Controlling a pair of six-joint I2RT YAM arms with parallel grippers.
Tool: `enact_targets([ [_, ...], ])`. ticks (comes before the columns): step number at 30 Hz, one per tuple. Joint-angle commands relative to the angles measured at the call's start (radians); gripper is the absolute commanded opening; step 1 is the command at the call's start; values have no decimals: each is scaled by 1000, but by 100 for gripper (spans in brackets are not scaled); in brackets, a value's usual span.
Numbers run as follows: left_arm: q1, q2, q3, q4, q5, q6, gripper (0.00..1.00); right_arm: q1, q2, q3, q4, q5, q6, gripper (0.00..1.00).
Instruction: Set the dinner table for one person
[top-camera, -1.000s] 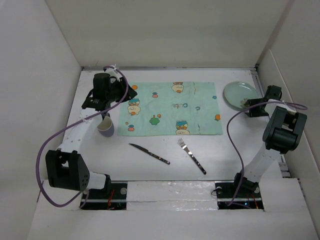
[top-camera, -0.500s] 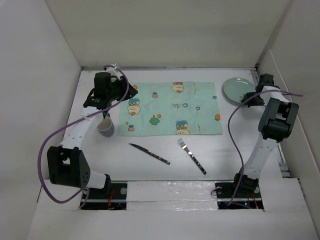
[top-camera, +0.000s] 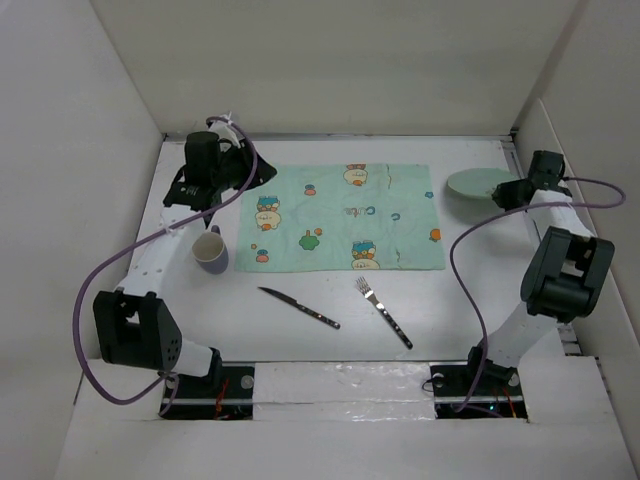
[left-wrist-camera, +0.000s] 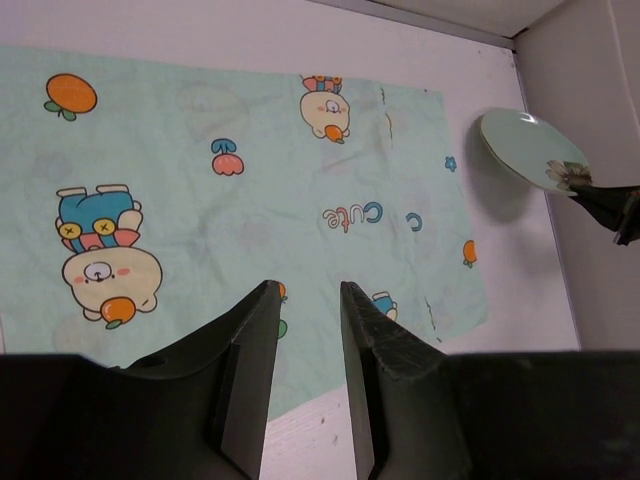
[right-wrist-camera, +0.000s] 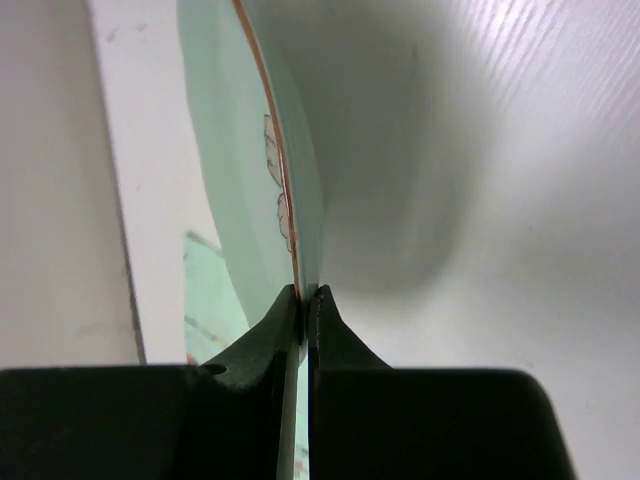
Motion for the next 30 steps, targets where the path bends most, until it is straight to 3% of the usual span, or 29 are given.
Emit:
enact_targets([
  [1,-17,-10,100,-8,17,20,27,-4,-191,-19,232,-148,-91,0],
  [5,-67,17,225,-75,-20,52,33,22,-305,-130,327,-322,-102,0],
  [12,-67,-15,309,-130,-32,50,40,220,-347,-209,424,-539,-101,0],
  [17,-67,-79,296,-239,-127,124,44,448,-259,-169,435,-514,-127,0],
  [22,-67,-226,185,-291,-267,141,44,554,-76,-79,464,-497,-128,0],
  [30,-67,-280,114,-307,-296,141,44,628,46,-11,477,-468,-113,0],
])
